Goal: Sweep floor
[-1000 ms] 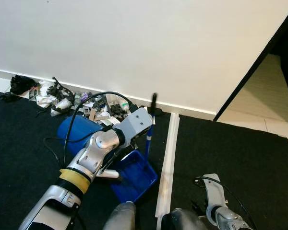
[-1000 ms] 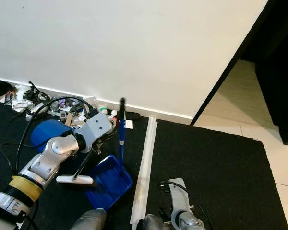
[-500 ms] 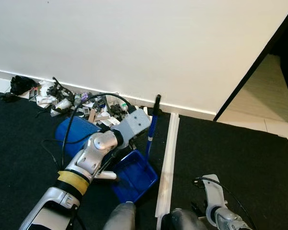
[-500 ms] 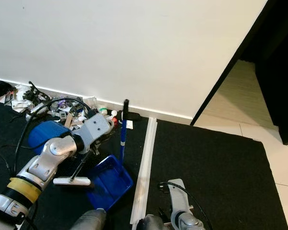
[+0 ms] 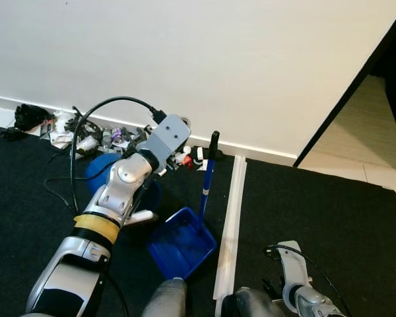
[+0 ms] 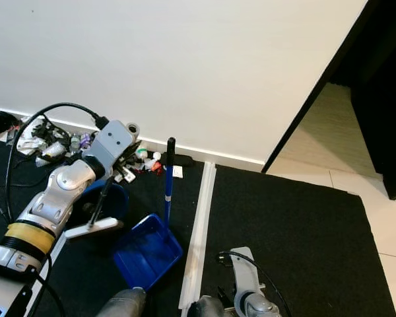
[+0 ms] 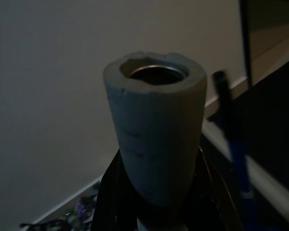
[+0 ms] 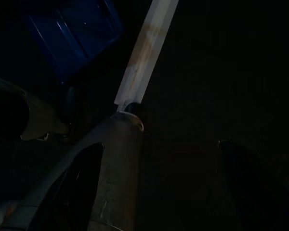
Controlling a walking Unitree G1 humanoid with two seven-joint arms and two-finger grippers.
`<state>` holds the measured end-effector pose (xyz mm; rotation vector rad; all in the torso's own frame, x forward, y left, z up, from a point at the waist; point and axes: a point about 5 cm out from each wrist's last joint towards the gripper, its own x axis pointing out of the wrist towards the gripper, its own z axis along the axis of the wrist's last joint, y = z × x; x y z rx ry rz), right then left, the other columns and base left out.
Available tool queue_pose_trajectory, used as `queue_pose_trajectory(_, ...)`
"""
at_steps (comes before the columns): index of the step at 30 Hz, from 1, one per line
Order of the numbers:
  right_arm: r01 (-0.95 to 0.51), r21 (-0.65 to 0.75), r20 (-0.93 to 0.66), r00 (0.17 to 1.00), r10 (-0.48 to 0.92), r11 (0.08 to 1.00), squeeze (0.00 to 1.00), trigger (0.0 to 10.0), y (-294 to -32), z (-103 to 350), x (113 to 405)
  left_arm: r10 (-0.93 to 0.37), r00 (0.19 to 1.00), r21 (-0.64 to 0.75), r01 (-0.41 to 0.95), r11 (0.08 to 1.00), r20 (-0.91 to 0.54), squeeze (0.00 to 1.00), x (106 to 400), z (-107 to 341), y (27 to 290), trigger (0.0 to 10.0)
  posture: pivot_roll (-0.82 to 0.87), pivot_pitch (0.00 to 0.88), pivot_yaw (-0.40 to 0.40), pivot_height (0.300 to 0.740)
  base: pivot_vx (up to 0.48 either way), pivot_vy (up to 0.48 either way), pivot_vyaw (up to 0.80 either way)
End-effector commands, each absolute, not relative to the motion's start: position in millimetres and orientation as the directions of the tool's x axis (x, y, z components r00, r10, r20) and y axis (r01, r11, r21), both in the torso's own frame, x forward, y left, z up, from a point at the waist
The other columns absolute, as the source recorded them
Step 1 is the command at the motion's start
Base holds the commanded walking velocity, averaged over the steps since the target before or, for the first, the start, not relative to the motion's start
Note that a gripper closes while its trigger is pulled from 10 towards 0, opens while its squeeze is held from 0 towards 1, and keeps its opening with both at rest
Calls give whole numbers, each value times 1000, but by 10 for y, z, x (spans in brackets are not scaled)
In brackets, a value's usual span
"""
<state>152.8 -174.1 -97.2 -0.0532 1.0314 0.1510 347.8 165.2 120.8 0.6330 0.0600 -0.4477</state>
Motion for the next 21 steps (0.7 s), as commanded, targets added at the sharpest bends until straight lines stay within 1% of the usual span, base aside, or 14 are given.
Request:
queue_pose_trajectory(1, -141, 20, -860, 503, 89, 990, 0, 10000, -1759, -973, 1525, -250, 961, 676, 261, 690, -116, 0, 3623, 1410, 1971, 10000, 140, 0, -61, 740, 0, 0, 0)
queue_pose_trajectory(3, -139, 20, -859, 504, 88, 990, 0, 10000, -1756, -973, 1526, -187, 978, 691, 199, 695, -93, 0, 3668, 1458, 2085, 10000, 140, 0, -61, 740, 0, 0, 0)
queue_pose_trajectory(5, -143, 19, -859, 505, 89, 990, 0, 10000, -1762, -971, 1531, 37, 999, 741, -54, 670, 39, 0, 3828, 1879, 2502, 10000, 148, 0, -71, 740, 0, 0, 0)
queue_pose_trajectory(8, -143, 19, -859, 505, 89, 990, 0, 10000, -1762, -971, 1531, 37, 999, 741, -54, 670, 39, 0, 3828, 1879, 2502, 10000, 148, 0, -71, 740, 0, 0, 0)
queue_pose_trajectory(9, -149, 17, -859, 504, 90, 989, 0, 10000, -1768, -968, 1537, 157, 977, 741, -213, 637, 146, 0, 3883, 2235, 2727, 10000, 158, 0, -81, 740, 0, 0, 0)
queue_pose_trajectory(10, -149, 17, -859, 504, 90, 989, 0, 10000, -1768, -968, 1537, 157, 977, 741, -213, 637, 146, 0, 3883, 2235, 2727, 10000, 158, 0, -81, 740, 0, 0, 0)
queue_pose_trajectory(11, -155, 11, -858, 505, 89, 988, 0, 10000, -1785, -962, 1548, 289, 861, 652, -507, 564, 419, 0, 3872, 3055, 2966, 10000, 161, 0, -83, 740, 0, 0, 0)
queue_pose_trajectory(12, -155, 11, -858, 505, 89, 988, 0, 10000, -1785, -962, 1548, 289, 861, 652, -507, 564, 419, 0, 3872, 3055, 2966, 10000, 161, 0, -83, 740, 0, 0, 0)
queue_pose_trajectory(14, -153, 5, -856, 511, 83, 988, 0, 10000, -1813, -951, 1567, 399, 566, 346, -794, 500, 722, 0, 3562, 4194, 3161, 10000, 162, 0, -79, 740, 0, 0, 0)
queue_pose_trajectory(15, -153, 5, -856, 511, 83, 988, 0, 10000, -1813, -951, 1567, 399, 566, 346, -794, 500, 722, 0, 3562, 4194, 3161, 10000, 162, 0, -79, 740, 0, 0, 0)
queue_pose_trajectory(16, -148, 6, -854, 513, 82, 989, 0, 10000, -1811, -950, 1570, 387, 464, 242, -832, 499, 797, 0, 3407, 4527, 3159, 10000, 156, 0, -69, 740, 0, 0, 0)
queue_pose_trajectory(18, -141, 12, -853, 515, 84, 990, 0, 10000, -1786, -955, 1563, 364, 413, 183, -832, 524, 835, 0, 3313, 4678, 3145, 10000, 155, 0, -66, 740, 0, 0, 0)
queue_pose_trajectory(20, -144, 22, -855, 510, 93, 989, 0, 10000, -1741, -969, 1536, 338, 507, 270, -790, 551, 793, 0, 3441, 4393, 3151, 10000, 154, 0, -72, 740, 0, 0, 0)
queue_pose_trajectory(21, -144, 22, -855, 510, 93, 989, 0, 10000, -1741, -969, 1536, 338, 507, 270, -790, 551, 793, 0, 3441, 4393, 3151, 10000, 154, 0, -72, 740, 0, 0, 0)
